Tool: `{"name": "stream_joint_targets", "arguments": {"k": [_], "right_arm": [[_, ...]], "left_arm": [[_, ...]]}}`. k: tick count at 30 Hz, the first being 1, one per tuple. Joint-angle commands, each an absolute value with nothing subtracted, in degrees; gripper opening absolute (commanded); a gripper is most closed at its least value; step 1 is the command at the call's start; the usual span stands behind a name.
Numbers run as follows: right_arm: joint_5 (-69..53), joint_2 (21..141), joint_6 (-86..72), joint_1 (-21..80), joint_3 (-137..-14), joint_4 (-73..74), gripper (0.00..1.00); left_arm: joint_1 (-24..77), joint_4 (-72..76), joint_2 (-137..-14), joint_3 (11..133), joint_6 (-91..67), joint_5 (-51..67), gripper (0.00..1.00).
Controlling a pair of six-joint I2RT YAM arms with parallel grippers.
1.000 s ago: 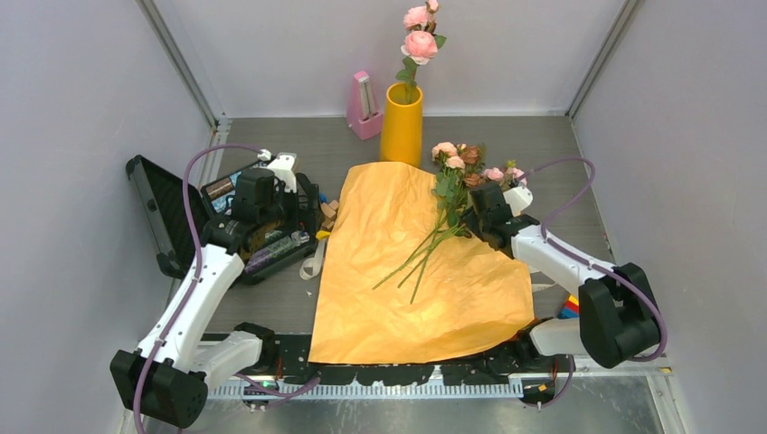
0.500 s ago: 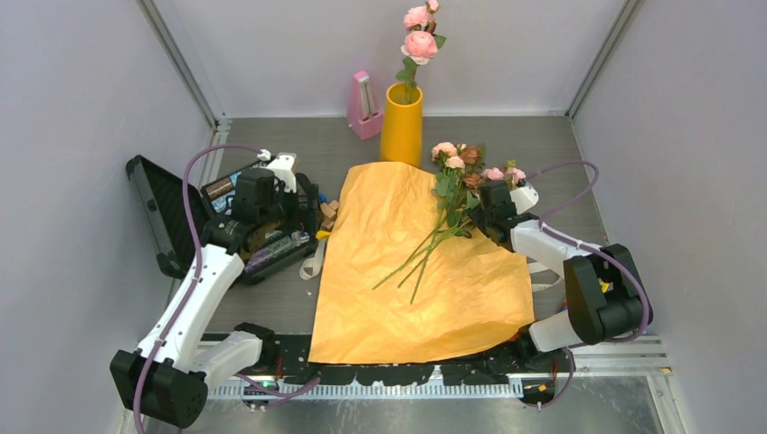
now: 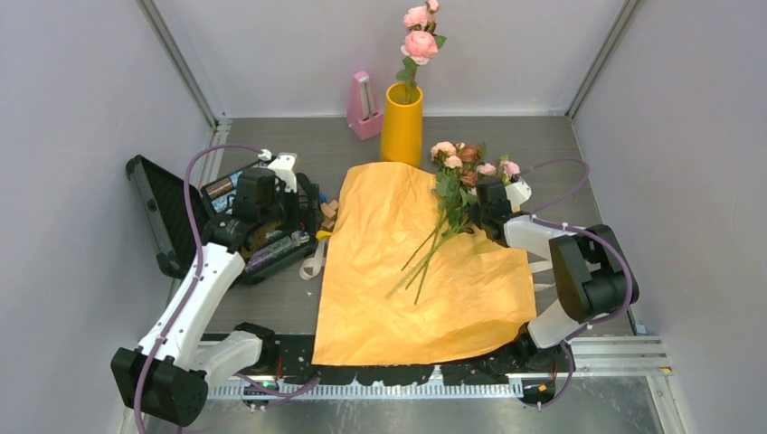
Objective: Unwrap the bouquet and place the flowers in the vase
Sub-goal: Pick up the fake flower from the wrapping paper.
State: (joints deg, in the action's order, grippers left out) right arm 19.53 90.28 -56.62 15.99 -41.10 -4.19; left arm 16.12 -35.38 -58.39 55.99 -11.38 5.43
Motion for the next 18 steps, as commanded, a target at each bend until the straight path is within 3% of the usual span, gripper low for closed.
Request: {"name": "stream_joint_targets", "arguments": {"k": [1, 6, 18], "right_arm": [[20.7, 88.3, -55.9, 15.6, -43.5, -7.2, 0.16], [22.4, 80.7, -57.1, 15.6, -43.7, -2.1, 0.05], [25.9, 68.0, -57.8, 15.6, -44.0, 7.3, 0.02]], "left_arm": [[16.3, -33.4, -58.6, 55.9, -10.2, 4.3, 0.95], [16.3, -33.4, -58.6, 55.9, -10.1, 4.3, 0.95], [16.3, -33.3, -58.4, 56.0, -10.3, 5.4, 0.95]]}}
